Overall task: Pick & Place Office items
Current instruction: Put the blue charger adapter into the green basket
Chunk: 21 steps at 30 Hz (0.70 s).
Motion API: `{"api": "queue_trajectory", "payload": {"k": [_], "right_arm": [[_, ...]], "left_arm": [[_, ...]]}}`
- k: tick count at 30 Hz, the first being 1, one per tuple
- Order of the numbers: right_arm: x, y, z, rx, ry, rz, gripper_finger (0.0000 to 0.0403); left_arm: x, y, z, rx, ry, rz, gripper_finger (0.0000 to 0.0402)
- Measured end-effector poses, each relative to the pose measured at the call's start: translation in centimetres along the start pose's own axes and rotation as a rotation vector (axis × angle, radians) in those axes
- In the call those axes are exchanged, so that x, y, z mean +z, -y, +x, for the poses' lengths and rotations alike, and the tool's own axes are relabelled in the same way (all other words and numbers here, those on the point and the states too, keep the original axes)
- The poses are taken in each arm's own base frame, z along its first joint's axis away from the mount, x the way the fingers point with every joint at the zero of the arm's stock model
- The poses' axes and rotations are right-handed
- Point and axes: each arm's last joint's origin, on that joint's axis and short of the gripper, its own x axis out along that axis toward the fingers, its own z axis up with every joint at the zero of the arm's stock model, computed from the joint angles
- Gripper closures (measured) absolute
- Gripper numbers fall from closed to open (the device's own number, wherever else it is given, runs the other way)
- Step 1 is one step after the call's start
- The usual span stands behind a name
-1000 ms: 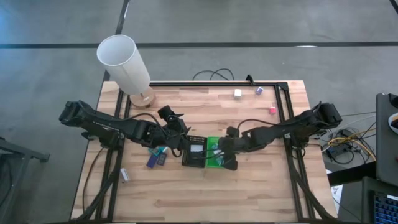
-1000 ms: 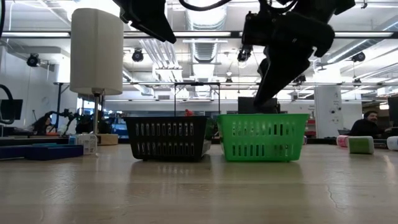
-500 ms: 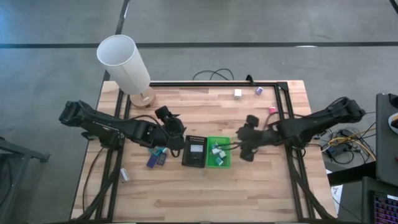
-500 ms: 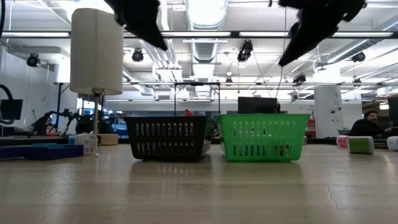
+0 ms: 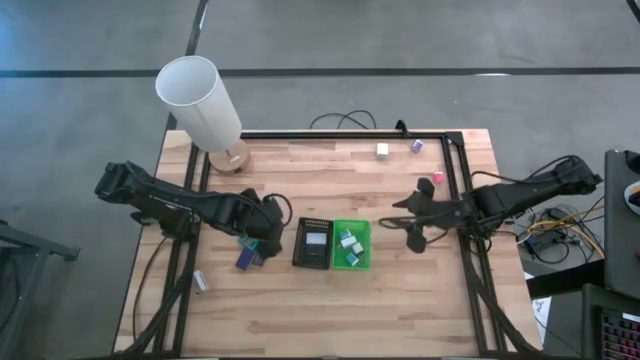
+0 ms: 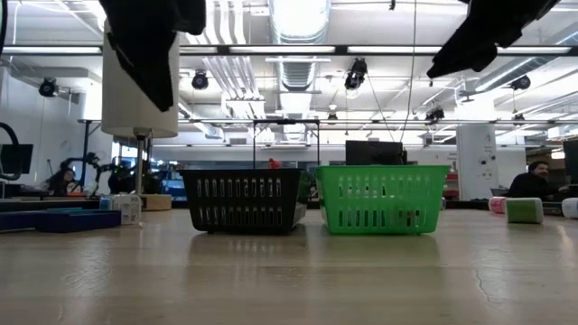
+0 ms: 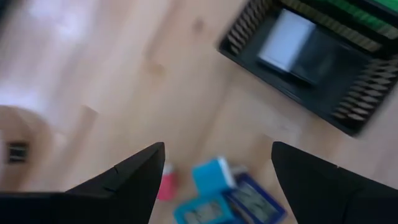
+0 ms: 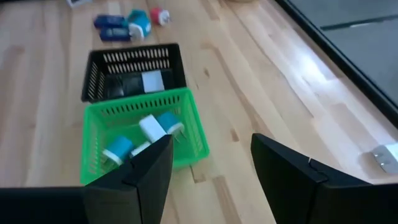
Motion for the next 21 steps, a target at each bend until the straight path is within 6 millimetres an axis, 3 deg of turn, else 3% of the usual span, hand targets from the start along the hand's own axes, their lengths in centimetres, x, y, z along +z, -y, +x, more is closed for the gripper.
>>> {"api": "queue_trajectory", "payload": {"k": [8, 18, 21], "right_arm": [[1.8, 0.1, -1.4, 0.027, 0.072, -0.014, 0.0186], [1.8, -0.3, -0.9, 0.025, 0.067, -0.019, 0.0186], [2.1, -0.5, -0.7, 0.035, 0.091, -0.008, 0.0187]], "left_arm": [[-0.3, 0.5, -0.1, -0.115, -0.088, -0.061, 0.0099], [-0.3, 0.6, -0.1, -0.138, -0.100, -0.093, 0.0099], [-0.3, 0.6, -0.1, -0.138, -0.094, -0.029, 0.0099]]}}
